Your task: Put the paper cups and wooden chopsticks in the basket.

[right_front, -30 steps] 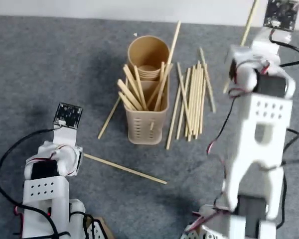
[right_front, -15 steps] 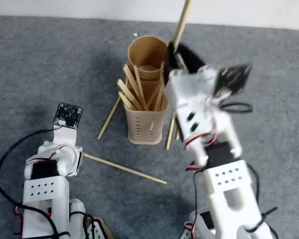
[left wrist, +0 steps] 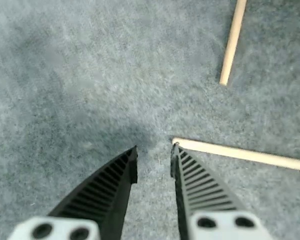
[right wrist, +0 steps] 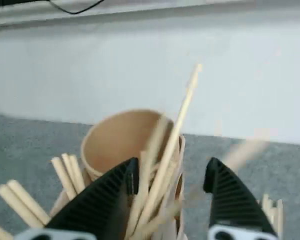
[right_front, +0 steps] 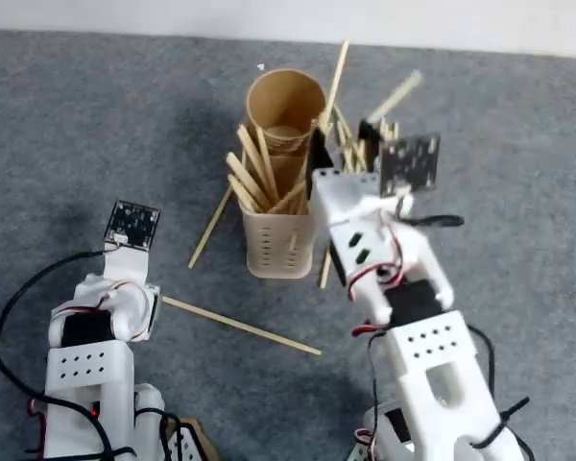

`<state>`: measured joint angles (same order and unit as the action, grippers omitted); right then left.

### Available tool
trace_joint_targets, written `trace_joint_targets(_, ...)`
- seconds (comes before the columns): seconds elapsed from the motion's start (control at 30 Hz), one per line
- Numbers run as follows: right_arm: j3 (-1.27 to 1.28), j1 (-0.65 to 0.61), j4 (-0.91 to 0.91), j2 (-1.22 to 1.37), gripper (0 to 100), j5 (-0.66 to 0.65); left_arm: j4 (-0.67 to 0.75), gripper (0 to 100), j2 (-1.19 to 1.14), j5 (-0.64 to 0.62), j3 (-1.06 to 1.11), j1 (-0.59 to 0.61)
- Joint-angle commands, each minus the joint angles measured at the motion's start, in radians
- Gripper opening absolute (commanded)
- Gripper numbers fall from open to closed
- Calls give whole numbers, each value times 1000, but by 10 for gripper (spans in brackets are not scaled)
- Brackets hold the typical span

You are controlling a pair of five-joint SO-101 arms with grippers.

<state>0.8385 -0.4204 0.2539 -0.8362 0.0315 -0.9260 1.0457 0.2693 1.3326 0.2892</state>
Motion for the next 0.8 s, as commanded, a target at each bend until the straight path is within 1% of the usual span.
trace_joint_targets(0.0, -309, -1, 266, -27, 231, -64, 20, 147, 10, 8, -4, -13)
trace_joint_targets(0.03, -384, 4, 332, -27, 231, -77, 20, 147, 10, 8, -4, -13)
trace_joint_targets(0.1, -515, 54, 456, -18, 231, -100, 20, 147, 10, 8, -4, -13)
trace_joint_targets(0.2, -645, 196, 576, -4, 231, -126, 15, 147, 10, 8, -4, -13)
trace_joint_targets(0.3, -628, 352, 668, 90, 231, -161, 15, 147, 10, 8, -4, -13)
trace_joint_targets(0.37, -593, 424, 688, 194, 231, -178, 17, 147, 10, 8, -4, -13)
trace_joint_targets(0.43, -552, 469, 673, 311, 231, -181, 17, 147, 10, 8, -4, -13)
trace_joint_targets(0.63, -452, 455, 473, 734, 231, -181, 15, 147, 10, 6, -4, -13)
trace_joint_targets(0.77, -503, 407, 433, 957, 231, -181, 18, 147, 10, 6, -4, -13)
